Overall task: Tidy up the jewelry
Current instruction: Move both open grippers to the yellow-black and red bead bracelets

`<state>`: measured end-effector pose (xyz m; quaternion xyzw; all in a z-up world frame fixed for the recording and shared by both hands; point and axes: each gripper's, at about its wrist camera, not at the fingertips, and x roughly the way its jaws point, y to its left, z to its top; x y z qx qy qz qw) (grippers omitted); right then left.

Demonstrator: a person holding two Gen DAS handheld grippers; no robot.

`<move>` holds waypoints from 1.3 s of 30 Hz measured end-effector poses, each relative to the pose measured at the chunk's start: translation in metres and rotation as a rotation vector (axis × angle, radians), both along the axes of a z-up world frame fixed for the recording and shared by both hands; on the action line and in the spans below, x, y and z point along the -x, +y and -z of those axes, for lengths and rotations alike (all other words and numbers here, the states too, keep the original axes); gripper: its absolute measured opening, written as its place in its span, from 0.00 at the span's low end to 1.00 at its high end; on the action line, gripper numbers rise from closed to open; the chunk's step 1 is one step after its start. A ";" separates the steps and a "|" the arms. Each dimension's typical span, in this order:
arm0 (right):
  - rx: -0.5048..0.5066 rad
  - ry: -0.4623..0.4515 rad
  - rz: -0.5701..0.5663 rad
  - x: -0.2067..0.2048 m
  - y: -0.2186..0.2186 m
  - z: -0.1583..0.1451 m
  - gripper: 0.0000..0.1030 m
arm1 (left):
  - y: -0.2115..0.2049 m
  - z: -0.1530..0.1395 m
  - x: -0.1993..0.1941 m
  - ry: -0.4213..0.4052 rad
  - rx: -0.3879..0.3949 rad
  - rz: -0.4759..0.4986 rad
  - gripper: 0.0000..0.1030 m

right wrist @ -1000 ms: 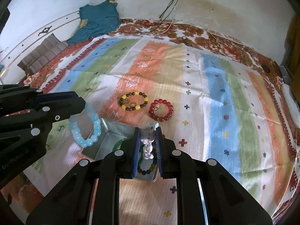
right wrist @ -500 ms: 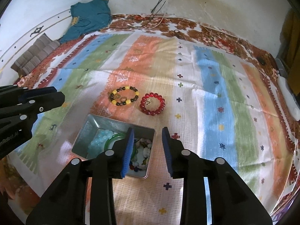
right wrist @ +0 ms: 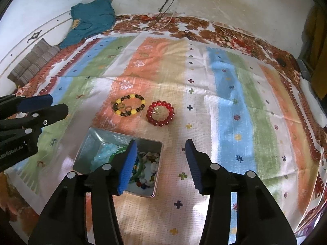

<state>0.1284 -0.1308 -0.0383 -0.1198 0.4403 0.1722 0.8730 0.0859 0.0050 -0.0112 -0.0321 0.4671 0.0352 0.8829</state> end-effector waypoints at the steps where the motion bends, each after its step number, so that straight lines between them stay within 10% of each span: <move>1: 0.000 -0.002 0.003 -0.001 -0.001 0.000 0.48 | 0.001 0.001 -0.001 0.001 -0.001 -0.005 0.48; 39: 0.076 0.100 0.113 -0.079 -0.004 0.039 0.66 | 0.036 0.046 -0.078 0.070 -0.036 -0.101 0.73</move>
